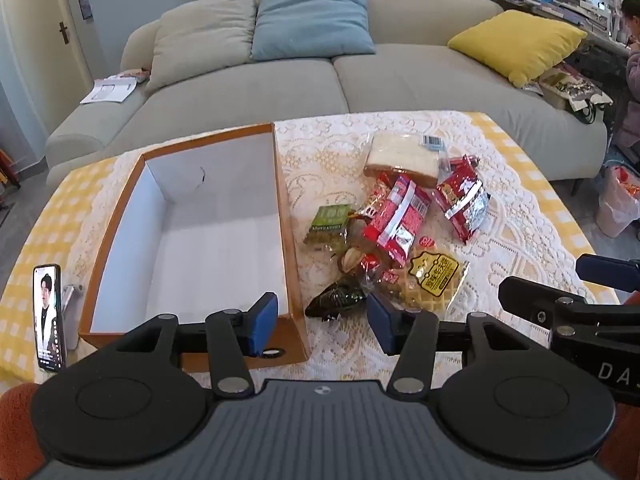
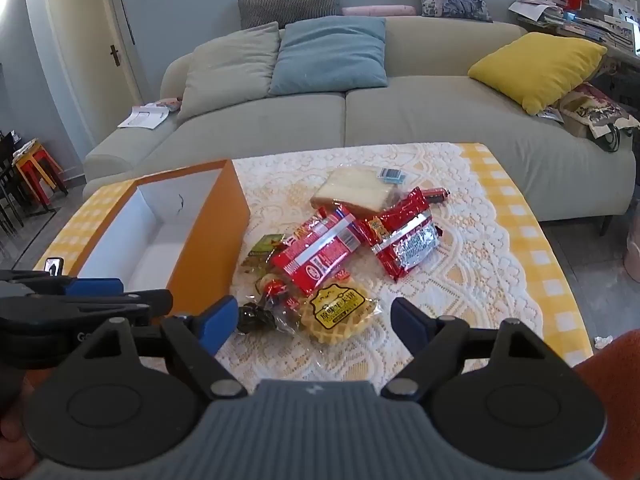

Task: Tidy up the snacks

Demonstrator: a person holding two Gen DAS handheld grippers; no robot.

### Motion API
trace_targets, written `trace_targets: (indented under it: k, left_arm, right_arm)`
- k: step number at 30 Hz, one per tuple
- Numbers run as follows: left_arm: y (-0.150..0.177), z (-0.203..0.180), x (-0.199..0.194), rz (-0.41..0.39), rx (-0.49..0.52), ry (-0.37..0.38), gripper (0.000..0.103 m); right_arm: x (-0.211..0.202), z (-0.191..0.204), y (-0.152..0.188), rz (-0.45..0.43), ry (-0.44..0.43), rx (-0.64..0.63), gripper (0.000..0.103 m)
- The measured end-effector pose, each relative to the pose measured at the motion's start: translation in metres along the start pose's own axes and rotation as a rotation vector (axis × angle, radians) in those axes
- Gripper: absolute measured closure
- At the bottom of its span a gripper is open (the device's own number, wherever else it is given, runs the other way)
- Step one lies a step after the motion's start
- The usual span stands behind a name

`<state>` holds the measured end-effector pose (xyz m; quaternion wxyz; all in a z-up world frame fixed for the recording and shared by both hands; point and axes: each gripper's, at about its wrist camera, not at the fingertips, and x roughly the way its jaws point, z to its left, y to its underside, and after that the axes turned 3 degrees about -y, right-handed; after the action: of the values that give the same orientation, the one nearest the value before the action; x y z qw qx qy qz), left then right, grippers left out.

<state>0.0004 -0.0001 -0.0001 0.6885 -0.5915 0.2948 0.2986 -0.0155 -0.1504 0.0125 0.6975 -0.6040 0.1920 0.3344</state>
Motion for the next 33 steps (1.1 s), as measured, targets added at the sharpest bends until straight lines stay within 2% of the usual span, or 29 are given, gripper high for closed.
trace_targets:
  k: [3,7,15,17,33]
  left_arm:
    - [0.006,-0.003,-0.001,-0.01,0.005,0.003,0.042]
    - [0.016,-0.009,0.006,-0.017,0.013,0.001,0.042]
    - [0.005,-0.005,0.006,0.016,0.013,0.004,0.042]
    - [0.005,-0.004,0.006,0.017,0.012,0.008,0.042]
    - [0.005,-0.002,0.006,0.031,-0.002,0.044,0.042]
  right_arm:
    - [0.0,0.001,-0.005,-0.002,0.001,0.0,0.021]
    - [0.005,-0.003,0.007,-0.004,0.006,0.004,0.021]
    - [-0.006,-0.021,0.032,-0.02,-0.001,0.006,0.021]
    - [0.005,-0.003,0.007,0.017,0.015,-0.003,0.021]
    - [0.005,-0.002,0.008,0.02,0.017,-0.001,0.021]
